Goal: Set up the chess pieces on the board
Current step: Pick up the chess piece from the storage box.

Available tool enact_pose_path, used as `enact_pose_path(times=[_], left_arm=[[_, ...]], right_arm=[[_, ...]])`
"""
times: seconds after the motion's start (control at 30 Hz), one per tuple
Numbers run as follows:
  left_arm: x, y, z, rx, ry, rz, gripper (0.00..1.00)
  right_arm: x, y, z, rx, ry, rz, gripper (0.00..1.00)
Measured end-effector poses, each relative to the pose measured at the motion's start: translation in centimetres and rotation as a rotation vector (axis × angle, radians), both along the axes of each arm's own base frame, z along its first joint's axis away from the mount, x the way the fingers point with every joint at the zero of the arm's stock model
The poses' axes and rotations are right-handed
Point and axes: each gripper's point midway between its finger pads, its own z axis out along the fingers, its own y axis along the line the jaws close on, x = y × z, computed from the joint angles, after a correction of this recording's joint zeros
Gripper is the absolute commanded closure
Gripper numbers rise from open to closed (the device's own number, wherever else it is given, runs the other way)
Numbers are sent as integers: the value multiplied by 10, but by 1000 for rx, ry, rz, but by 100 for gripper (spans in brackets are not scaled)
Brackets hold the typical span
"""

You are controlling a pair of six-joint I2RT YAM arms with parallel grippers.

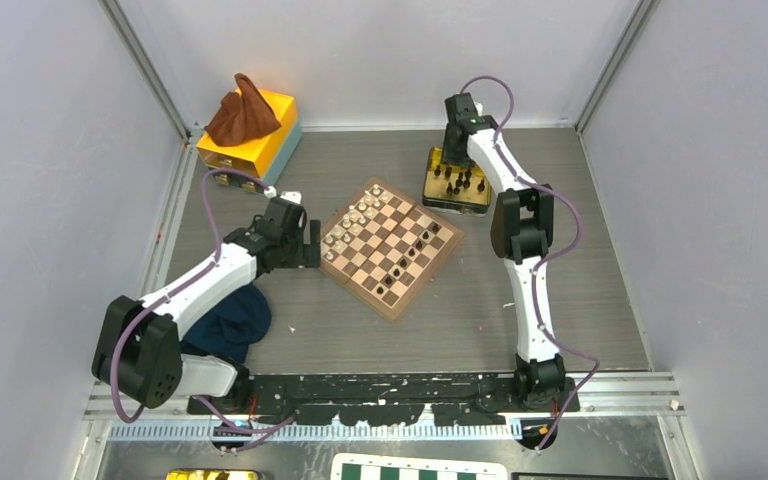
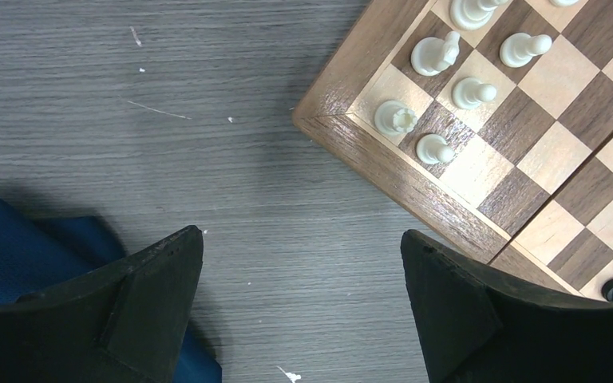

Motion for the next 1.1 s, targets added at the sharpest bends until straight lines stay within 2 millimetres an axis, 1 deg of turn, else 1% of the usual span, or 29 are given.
enact_pose_path(times=[0.13, 0.33, 0.6, 0.73, 1.1], left_arm=[[0, 0, -3, 4, 8, 0, 6], [0, 1, -6, 8, 17, 3, 6], [0, 2, -9, 13, 29, 6, 7], [0, 3, -11, 17, 35, 7, 7], [-1, 3, -15, 21, 46, 8, 7]], right_arm=[[3, -1, -3, 10, 2, 0, 57], [8, 3, -5, 29, -4, 11, 57], [8, 6, -19, 39, 20, 21, 58], [8, 6, -20, 42, 22, 22, 63], [10, 8, -16, 52, 12, 27, 74]])
